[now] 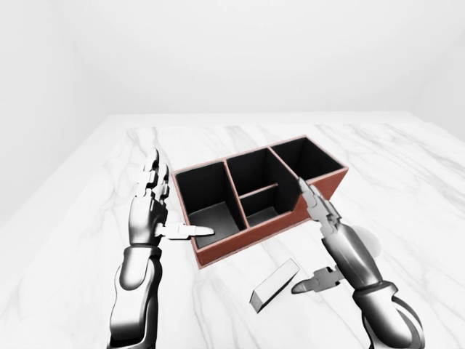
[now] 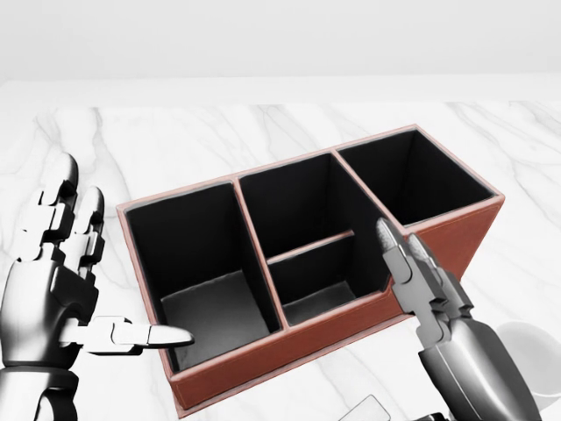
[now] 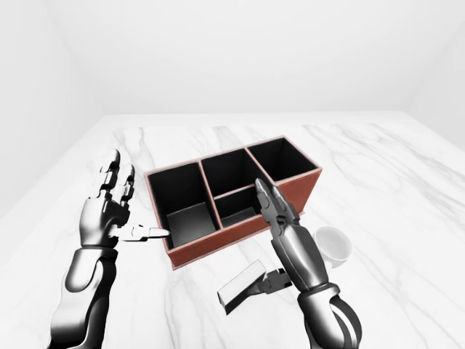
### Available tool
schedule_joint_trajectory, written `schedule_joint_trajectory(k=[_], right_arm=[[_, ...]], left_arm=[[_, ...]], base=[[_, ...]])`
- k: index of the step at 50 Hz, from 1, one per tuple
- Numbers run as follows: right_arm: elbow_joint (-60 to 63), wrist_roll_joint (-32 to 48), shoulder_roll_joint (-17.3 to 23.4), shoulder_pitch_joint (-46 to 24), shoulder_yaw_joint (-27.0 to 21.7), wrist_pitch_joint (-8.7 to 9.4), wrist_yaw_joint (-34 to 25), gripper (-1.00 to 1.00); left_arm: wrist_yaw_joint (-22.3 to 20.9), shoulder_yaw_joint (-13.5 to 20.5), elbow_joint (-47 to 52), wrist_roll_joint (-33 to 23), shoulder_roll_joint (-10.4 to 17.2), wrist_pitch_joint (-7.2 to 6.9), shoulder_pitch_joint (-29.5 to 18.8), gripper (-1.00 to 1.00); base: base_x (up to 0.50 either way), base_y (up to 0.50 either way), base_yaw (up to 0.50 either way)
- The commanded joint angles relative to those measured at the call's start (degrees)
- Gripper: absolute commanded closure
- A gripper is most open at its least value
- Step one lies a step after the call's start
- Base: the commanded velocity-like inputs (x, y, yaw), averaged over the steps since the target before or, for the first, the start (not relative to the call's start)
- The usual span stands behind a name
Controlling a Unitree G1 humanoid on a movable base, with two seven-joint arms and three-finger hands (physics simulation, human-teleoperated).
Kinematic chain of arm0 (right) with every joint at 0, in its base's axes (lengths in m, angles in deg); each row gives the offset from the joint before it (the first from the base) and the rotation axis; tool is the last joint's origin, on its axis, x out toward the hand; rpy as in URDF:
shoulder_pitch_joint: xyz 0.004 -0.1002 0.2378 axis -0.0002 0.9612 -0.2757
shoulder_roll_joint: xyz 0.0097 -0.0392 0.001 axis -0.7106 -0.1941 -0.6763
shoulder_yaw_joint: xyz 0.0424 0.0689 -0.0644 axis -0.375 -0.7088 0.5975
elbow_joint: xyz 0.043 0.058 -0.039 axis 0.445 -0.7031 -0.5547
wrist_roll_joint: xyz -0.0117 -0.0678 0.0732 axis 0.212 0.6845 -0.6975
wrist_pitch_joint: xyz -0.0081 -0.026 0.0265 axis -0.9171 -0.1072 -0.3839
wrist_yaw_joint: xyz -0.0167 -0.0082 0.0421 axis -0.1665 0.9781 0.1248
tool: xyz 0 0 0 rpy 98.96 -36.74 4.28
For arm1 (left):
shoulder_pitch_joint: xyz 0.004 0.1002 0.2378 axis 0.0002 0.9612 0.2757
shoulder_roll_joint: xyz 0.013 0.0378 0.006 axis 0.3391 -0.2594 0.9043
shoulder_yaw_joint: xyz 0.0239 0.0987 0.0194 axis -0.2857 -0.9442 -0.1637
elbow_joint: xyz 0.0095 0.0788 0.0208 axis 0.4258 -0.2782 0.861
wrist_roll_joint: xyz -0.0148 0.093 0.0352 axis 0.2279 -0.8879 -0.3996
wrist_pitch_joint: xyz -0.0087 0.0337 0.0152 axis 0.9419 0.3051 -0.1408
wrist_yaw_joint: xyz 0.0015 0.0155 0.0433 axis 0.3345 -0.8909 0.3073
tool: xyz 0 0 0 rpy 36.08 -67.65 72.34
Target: Pick up the book and place it in the front compartment of the caddy.
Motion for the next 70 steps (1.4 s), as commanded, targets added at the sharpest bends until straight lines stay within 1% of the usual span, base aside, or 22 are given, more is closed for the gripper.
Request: schedule_joint_trajectory(k=[1, 14, 37, 55, 70], right_arm=[[0.85, 2.29, -0.30, 0.89, 0.20, 0.00, 0.21, -1.00], [0.74, 5.93, -0.38, 1.17, 0.20, 0.00, 1.96, -1.00], [0.48, 10.28, 0.21, 1.49, 2.80, 0.00, 3.98, -1.00], [-2.22, 13.50, 1.16, 1.95, 4.44, 0.00, 6.84, -1.00], [-3.07, 15.04, 1.72, 1.21, 5.76, 0.00, 7.28, -1.00]], left_arm=[[-0.01, -0.01, -0.01, -0.05, 0.01, 0.00, -0.01, -1.00], [0.02, -0.07, -0.02, -0.16, 0.01, 0.00, -0.01, -1.00], [0.05, -0.16, -0.55, -0.28, -0.03, 0.00, -0.12, -1.00], [-0.01, -0.19, -0.66, -0.34, -0.04, 0.00, 0.01, -1.00], [0.02, -0.13, -0.35, -0.26, 0.01, 0.00, -0.18, -1.00]], base=[[0.00, 0.00, 0.00], [0.00, 0.00, 0.00], [0.00, 0.00, 0.00], [0.00, 0.00, 0.00], [0.00, 0.00, 0.00]])
